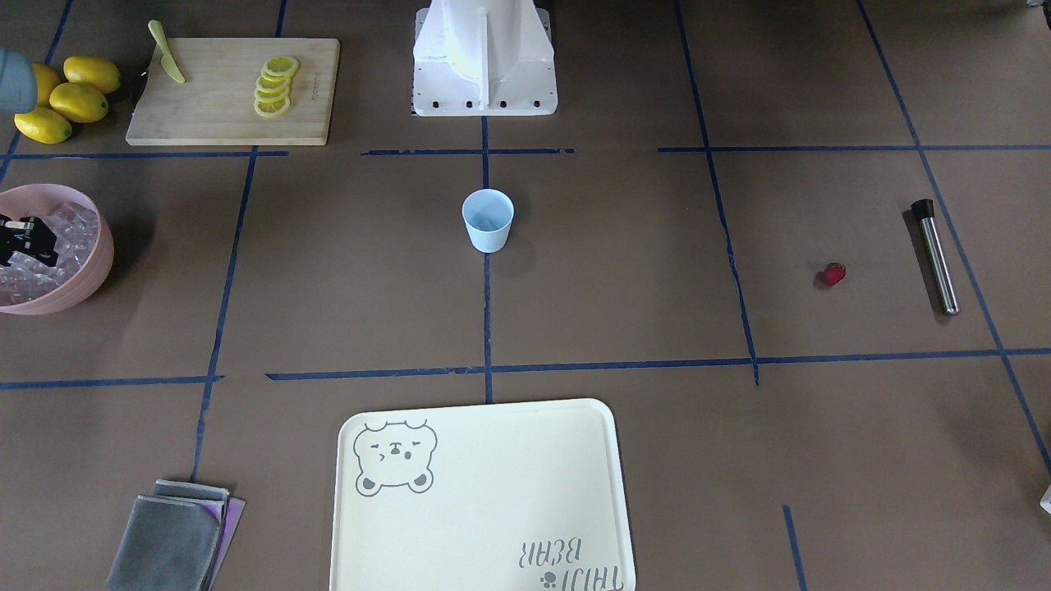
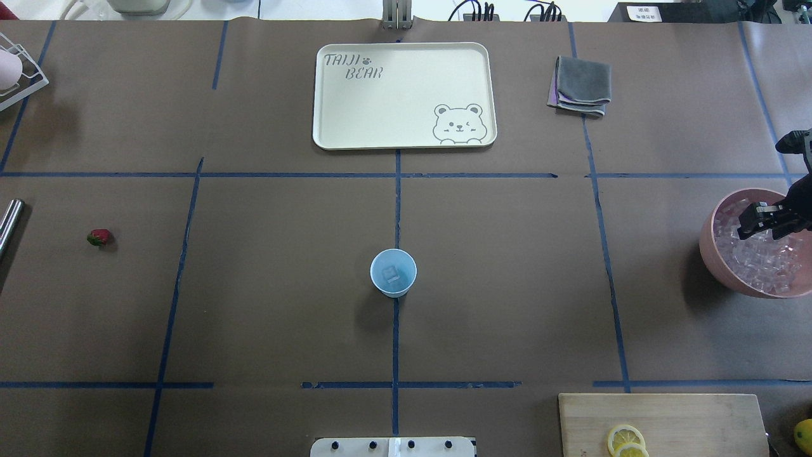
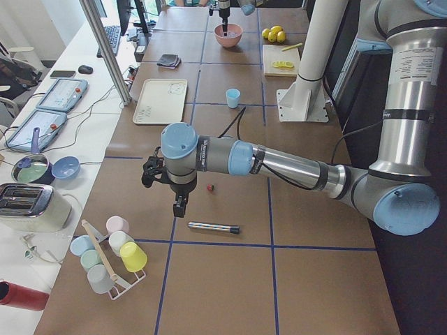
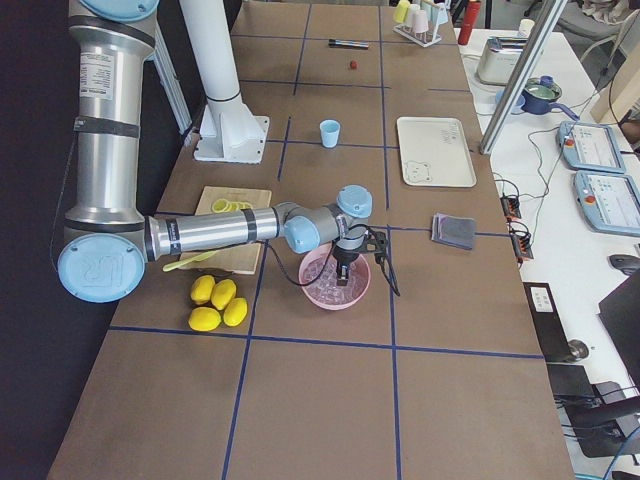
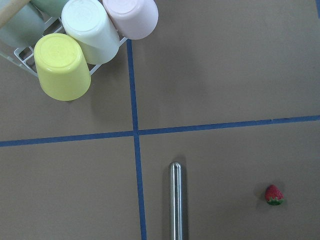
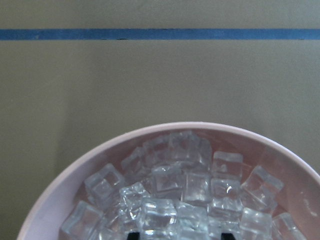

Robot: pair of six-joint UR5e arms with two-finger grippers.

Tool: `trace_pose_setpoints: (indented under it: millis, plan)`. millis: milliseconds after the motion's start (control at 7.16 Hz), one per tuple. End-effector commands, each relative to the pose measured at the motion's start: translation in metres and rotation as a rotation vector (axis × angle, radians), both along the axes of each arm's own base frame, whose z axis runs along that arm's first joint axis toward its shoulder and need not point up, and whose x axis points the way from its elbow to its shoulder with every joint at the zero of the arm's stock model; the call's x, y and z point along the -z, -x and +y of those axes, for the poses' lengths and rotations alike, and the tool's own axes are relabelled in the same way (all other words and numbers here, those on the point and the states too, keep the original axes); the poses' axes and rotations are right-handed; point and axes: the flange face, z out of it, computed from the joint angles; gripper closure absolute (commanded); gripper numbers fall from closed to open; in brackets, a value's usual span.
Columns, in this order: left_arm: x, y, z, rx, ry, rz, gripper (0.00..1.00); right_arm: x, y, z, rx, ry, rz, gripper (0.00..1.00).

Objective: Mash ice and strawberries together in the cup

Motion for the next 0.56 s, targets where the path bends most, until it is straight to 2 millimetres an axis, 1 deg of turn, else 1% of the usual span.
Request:
trace_pose_setpoints:
  millis: [0,140,419]
  plan:
    - [0.0004,0.0,-0.0001,0.001,-0.001,0.0,0.0,-0.0007,-0.0012,0.0002,-0.003,0.0,0.003,0.4]
    - [0.001,0.0,-0.0006,0.001,-0.001,0.0,0.0,-0.0007,-0.0012,0.0002,-0.003,0.0,0.003,0.49]
    - [0.0011,0.0,-0.0007,0.002,-0.001,0.0,0.0,0.0009,-0.003,0.0002,-0.003,-0.006,0.003,0.86]
